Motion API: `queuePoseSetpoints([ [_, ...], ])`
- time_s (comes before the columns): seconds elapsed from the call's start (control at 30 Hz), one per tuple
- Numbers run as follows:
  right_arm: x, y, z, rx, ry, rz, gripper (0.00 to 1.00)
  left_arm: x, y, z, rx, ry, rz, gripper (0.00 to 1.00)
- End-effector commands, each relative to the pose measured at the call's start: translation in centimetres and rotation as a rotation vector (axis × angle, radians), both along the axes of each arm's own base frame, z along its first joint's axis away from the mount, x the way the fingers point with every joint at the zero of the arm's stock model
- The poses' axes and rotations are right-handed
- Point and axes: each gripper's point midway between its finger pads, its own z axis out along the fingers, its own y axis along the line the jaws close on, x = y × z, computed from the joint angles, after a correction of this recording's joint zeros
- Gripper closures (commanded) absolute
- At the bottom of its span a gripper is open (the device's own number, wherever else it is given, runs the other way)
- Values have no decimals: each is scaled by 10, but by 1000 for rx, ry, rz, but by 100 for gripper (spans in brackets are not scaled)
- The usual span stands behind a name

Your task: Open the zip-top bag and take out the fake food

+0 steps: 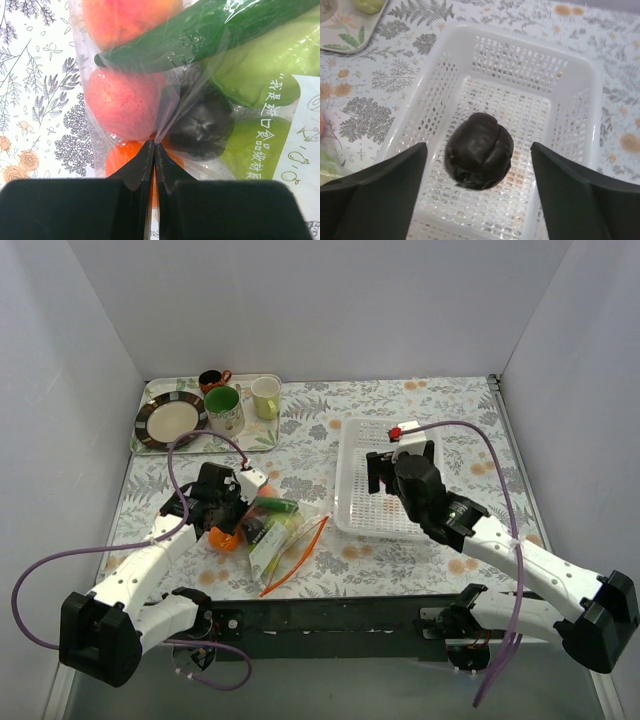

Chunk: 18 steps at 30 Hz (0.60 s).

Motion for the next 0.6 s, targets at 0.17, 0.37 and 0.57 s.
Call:
queuePoseSetpoints([
  [0.17, 5, 15, 1, -56, 111, 64, 2, 7, -8, 20, -53, -45, -1, 100],
  [0.37, -55, 74, 5, -65, 42, 345, 2, 6, -7, 13, -50, -43, 2, 100],
  [0.57, -129, 145, -43, -81, 89, 583, 36, 3, -4, -5, -35, -16, 19, 100],
])
